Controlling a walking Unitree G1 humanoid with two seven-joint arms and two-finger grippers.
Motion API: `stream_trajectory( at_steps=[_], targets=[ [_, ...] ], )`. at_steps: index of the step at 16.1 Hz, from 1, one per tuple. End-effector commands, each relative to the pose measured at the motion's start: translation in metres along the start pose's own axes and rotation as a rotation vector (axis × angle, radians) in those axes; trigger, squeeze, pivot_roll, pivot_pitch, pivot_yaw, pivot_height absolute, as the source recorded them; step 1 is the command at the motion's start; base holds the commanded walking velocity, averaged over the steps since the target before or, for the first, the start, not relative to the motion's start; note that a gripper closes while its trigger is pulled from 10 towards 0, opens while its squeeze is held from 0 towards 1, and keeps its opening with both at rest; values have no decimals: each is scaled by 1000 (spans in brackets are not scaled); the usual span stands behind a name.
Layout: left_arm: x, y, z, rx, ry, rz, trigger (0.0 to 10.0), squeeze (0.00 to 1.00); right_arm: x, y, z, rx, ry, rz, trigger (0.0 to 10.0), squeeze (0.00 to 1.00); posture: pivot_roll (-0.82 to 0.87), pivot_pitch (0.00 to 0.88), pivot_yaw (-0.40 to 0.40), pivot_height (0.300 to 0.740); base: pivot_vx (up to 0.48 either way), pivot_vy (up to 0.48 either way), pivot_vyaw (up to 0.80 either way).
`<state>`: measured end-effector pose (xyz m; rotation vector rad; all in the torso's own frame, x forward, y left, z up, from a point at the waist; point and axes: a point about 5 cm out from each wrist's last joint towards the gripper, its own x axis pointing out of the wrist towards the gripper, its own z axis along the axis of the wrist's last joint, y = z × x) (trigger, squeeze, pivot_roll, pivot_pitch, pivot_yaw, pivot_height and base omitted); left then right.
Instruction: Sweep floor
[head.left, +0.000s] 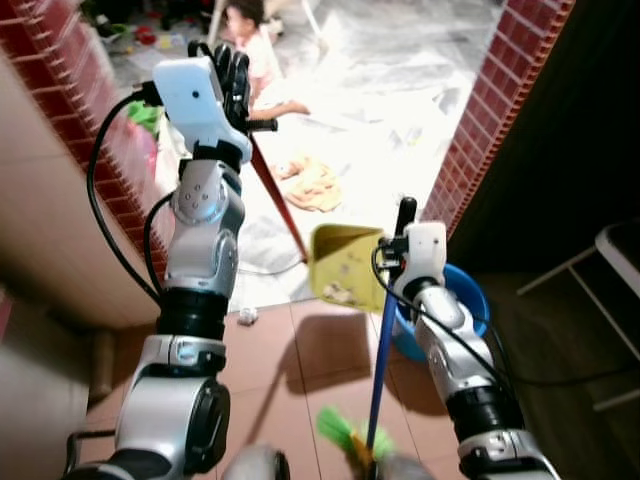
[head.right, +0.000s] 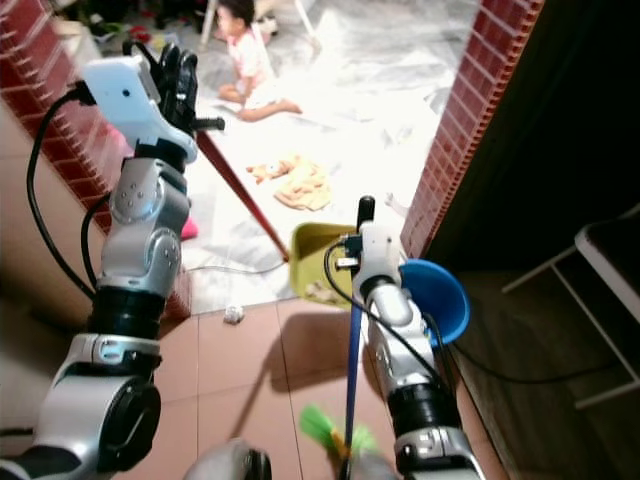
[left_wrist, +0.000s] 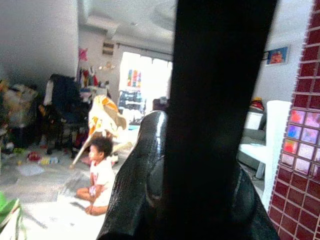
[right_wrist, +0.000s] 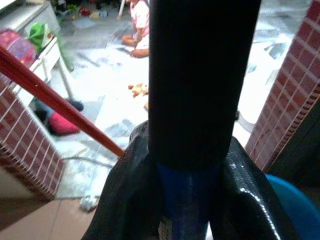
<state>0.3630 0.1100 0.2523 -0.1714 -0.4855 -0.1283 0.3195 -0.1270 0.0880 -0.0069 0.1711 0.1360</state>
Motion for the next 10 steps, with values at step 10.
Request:
stream_trajectory(
  at_steps=[10],
  targets=[
    [16,-11,57,12,-251,1,10000,0,3,-3,7,4,-25,-3,10000,0,-63,2,36,740,92,0,0]
  ],
)
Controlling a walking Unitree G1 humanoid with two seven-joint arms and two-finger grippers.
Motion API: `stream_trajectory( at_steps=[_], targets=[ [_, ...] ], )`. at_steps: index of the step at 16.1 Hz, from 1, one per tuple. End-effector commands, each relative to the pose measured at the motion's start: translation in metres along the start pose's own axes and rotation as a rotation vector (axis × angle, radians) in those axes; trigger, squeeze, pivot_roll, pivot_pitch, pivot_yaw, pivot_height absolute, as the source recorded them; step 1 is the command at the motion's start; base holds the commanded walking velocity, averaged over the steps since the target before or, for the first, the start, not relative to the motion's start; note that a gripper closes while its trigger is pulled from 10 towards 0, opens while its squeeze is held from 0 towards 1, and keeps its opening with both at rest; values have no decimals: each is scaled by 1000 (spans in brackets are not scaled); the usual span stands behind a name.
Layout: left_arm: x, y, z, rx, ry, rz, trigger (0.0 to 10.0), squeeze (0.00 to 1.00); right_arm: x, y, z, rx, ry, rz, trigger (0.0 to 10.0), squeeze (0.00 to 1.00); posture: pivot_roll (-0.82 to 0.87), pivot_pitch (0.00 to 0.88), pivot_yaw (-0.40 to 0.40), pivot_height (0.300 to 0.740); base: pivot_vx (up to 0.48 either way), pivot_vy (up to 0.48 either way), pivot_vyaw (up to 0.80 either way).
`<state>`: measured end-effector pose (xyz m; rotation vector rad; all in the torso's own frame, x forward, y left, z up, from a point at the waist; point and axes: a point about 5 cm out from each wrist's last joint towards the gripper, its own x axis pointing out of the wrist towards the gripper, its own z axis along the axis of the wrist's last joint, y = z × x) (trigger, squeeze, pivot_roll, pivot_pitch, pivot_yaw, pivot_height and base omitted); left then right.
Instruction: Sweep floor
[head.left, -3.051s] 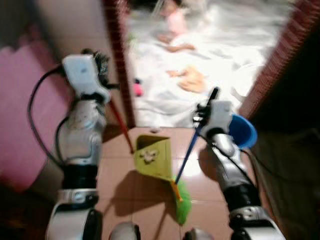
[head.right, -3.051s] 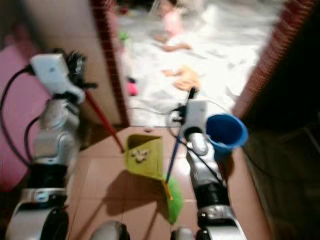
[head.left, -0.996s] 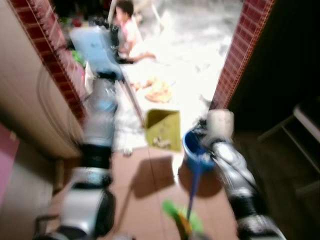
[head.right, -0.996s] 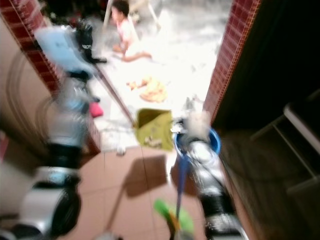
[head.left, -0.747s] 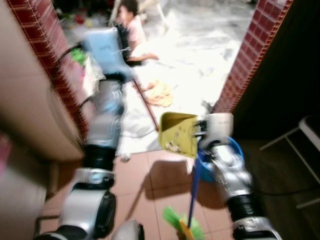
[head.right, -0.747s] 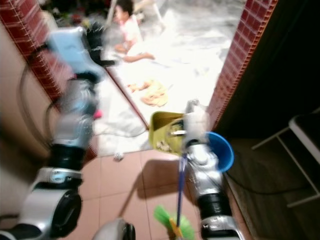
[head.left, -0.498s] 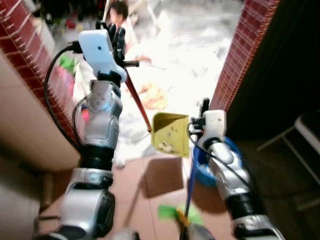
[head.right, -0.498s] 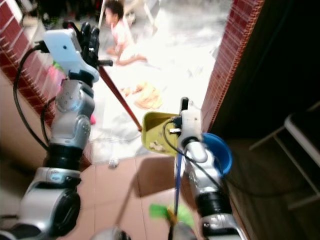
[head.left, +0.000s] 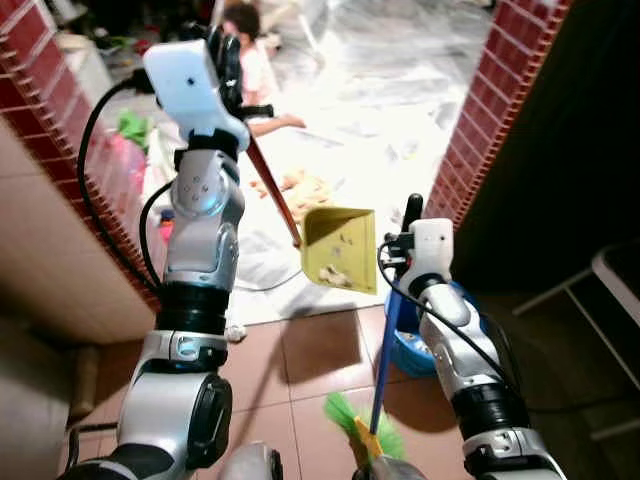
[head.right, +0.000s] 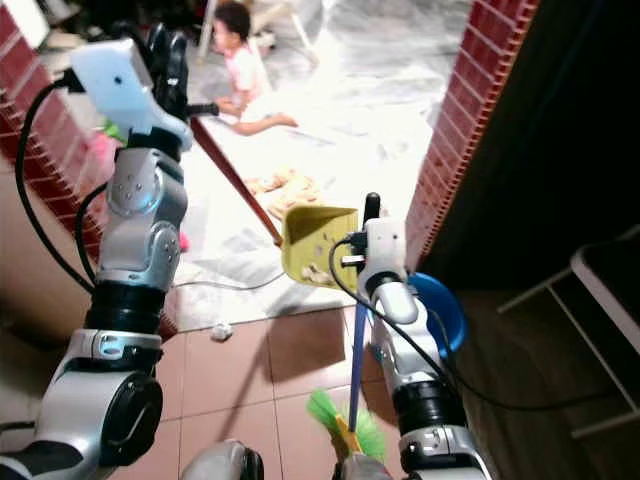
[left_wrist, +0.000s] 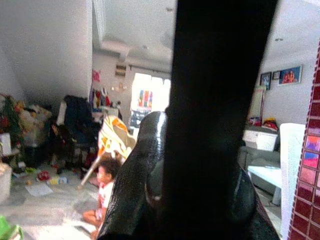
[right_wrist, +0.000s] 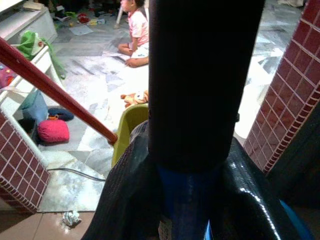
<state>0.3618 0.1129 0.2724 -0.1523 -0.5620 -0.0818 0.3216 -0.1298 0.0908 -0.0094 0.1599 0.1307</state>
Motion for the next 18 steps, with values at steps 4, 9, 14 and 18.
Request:
stream_trajectory(
  at_steps=[4,9,14,18],
  targets=[
    [9,-12,36,-40,-166,-29,10000,0,1,-3,3,3,3,-11,10000,0,-66,5,36,740,0,0,-400],
    [9,-30,35,-99,-167,-80,10000,0,0,-14,2,-17,16,-43,10000,0,-78,10,41,740,0,0,-761],
    [-1,-49,17,-127,-107,-157,10000,0,-11,-27,-5,-29,34,-93,10000,0,-109,28,66,740,0,0,-800],
    [-15,-70,1,-119,-70,-256,10000,0,-22,-34,-6,-27,34,-118,10000,0,-137,50,84,740,0,0,-287]
  ],
)
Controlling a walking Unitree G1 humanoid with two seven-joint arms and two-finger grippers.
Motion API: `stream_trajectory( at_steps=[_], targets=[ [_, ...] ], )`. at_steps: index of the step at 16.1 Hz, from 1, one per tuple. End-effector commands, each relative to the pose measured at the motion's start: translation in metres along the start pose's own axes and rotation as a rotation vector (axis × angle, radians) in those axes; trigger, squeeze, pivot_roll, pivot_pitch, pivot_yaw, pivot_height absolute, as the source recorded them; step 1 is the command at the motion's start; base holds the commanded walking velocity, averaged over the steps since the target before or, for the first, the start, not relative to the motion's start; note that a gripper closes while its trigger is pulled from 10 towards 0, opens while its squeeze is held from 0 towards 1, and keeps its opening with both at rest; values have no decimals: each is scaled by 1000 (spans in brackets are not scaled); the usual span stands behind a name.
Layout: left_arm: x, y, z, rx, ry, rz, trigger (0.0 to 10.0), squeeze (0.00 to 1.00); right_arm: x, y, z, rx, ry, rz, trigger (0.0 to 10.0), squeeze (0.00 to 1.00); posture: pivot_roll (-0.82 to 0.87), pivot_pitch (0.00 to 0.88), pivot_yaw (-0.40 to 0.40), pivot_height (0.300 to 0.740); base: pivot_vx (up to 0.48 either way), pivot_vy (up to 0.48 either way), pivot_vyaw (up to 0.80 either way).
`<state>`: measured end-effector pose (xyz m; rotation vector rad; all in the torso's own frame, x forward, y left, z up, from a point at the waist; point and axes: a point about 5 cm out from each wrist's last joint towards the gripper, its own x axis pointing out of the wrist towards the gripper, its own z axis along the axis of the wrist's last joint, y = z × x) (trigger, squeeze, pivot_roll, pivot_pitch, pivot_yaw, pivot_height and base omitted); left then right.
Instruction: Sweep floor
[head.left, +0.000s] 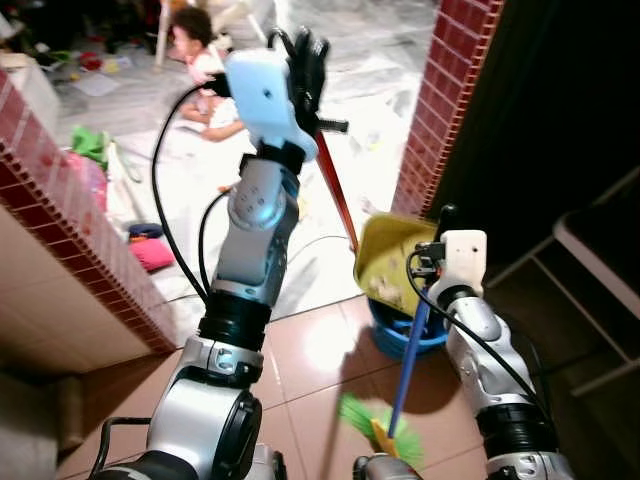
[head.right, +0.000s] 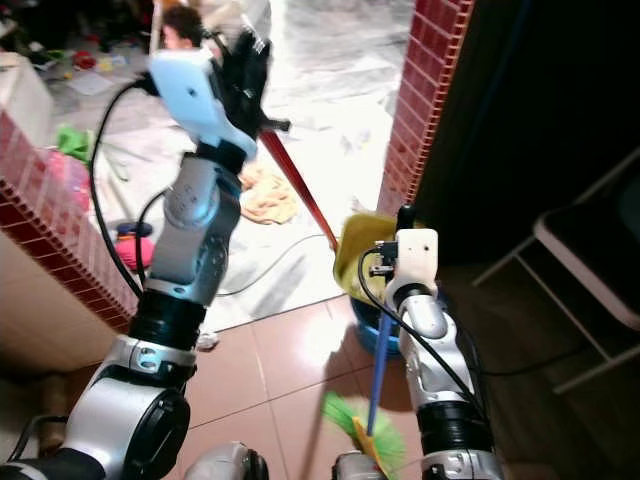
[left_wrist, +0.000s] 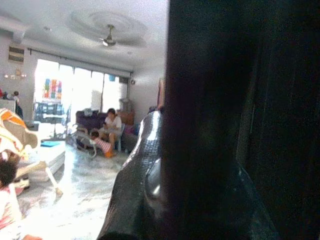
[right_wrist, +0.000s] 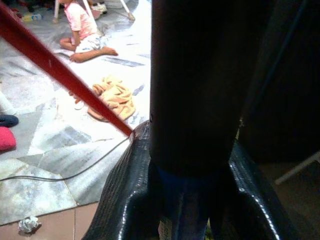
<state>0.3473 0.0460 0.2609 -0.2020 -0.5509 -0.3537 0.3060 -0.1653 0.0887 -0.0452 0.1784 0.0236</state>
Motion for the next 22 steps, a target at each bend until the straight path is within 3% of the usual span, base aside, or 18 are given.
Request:
stream_trajectory(
  at_steps=[1,7,9,11,14,17,20,22],
  targets=[
    [0,-10,10,24,-88,-46,10000,0,-4,-2,-1,-1,10,-12,10000,0,-143,55,87,740,0,0,0],
    [-17,-61,-9,45,-87,-295,10000,0,-11,-1,1,17,-17,-17,10000,0,-154,64,101,740,0,0,0],
    [-27,-96,-5,63,-131,-537,10000,0,-9,2,3,25,-29,-10,10000,0,-140,61,101,740,0,0,0],
    [-40,-118,-4,78,-164,-723,10000,0,-9,4,4,26,-34,-5,10000,0,-133,59,103,740,0,0,0],
    [-60,-138,-3,131,-217,-985,10000,0,-8,5,4,24,-37,-5,10000,0,-132,56,105,740,0,0,0],
    [-74,-145,-3,219,-285,-1153,10000,0,-7,5,4,18,-43,-4,10000,0,-131,53,102,740,0,0,0],
    [-70,-142,-4,214,-269,-1136,10000,0,-5,7,4,10,-48,2,10000,0,-129,49,100,740,0,0,0],
    [-58,-133,-4,208,-255,-1017,10000,0,-4,8,5,8,-51,6,10000,0,-127,43,99,740,0,0,0]
  ],
)
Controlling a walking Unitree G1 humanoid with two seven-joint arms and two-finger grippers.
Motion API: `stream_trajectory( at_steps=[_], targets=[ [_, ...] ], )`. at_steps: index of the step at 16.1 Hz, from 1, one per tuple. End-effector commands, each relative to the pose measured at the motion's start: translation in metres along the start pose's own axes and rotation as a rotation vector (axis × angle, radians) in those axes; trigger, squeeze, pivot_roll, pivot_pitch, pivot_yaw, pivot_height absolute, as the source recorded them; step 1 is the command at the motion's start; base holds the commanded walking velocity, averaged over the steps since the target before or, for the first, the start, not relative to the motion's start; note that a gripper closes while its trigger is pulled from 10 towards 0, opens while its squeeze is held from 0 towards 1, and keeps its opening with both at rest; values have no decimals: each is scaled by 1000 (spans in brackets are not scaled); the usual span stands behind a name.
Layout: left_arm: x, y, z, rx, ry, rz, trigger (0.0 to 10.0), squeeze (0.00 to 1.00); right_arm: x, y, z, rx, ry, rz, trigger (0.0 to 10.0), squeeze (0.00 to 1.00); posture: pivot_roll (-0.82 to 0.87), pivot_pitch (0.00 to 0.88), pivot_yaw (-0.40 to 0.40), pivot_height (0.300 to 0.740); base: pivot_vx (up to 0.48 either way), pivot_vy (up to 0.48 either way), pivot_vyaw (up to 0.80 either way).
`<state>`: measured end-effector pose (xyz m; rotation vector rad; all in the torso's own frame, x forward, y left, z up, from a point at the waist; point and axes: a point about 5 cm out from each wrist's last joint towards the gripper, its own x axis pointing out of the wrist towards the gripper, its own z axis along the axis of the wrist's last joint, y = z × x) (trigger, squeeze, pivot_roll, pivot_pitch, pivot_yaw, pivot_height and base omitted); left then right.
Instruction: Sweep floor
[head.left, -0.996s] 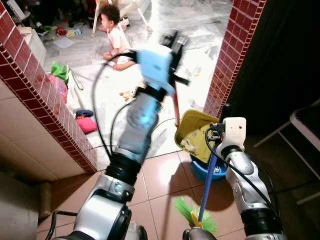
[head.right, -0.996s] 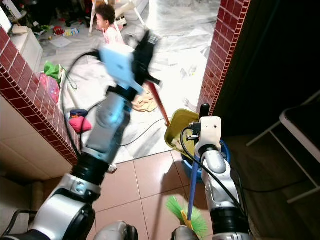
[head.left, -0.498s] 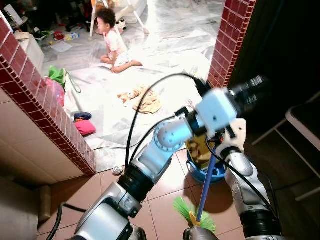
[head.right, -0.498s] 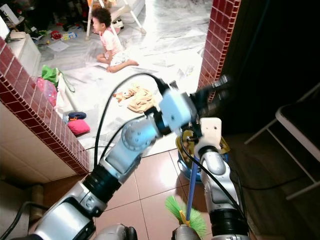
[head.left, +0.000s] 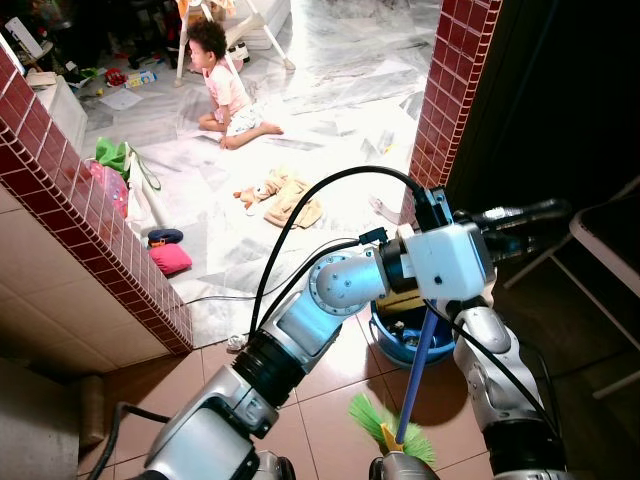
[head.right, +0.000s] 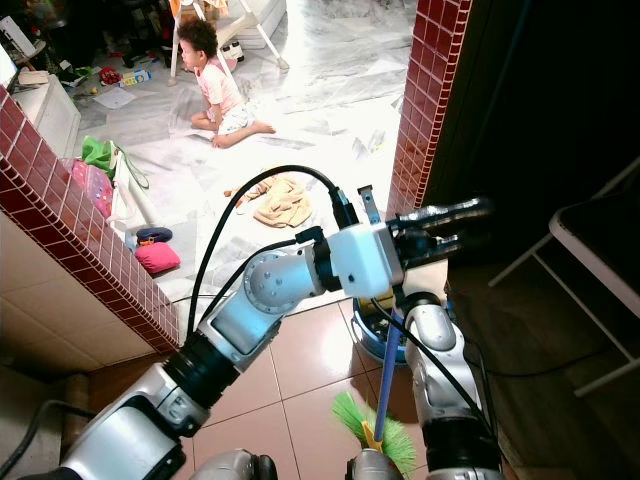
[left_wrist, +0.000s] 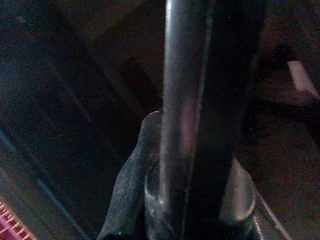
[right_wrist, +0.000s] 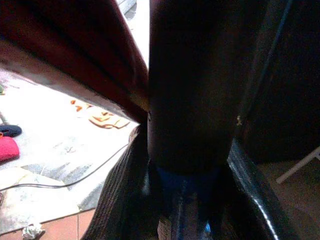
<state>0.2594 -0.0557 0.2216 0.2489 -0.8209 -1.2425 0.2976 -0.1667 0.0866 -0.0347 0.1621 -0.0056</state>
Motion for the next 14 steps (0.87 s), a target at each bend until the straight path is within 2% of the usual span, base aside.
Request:
stream_trajectory(
  at_steps=[1,3,4,5,6,7,10,11,12,14],
  targets=[
    [11,11,14,59,-61,22,10000,0,5,10,9,-4,-37,36,10000,0,-127,43,99,740,0,0,0],
    [6,62,20,16,-44,300,10000,0,8,11,9,-7,-41,47,10000,0,-111,27,78,740,0,0,0],
    [4,75,24,6,-49,359,10000,0,9,12,9,-9,-40,53,10000,0,-109,26,76,740,0,0,0],
    [-2,99,30,-14,-48,470,10000,0,11,13,9,-11,-37,61,10000,0,-96,19,65,740,0,0,0],
    [-8,116,35,-18,-57,547,10000,0,13,15,10,-13,-39,69,10000,0,-88,16,58,740,0,0,0],
    [-20,139,47,24,-75,641,10000,0,16,18,11,-16,-40,78,10000,0,-79,14,52,740,0,0,0],
    [-37,159,56,133,-34,706,10000,0,18,21,10,-15,-39,92,10000,0,-69,12,45,740,0,0,0],
    [-49,165,58,162,-2,742,10000,0,18,22,10,-12,-40,96,10000,0,-61,10,37,740,0,0,0],
    [-64,168,53,175,53,785,10000,0,19,22,10,-9,-38,99,10000,0,-56,8,31,740,0,0,0],
    [-86,163,36,167,155,824,10000,0,21,22,7,-9,-30,108,10000,0,-49,0,21,740,0,0,0]
  ],
)
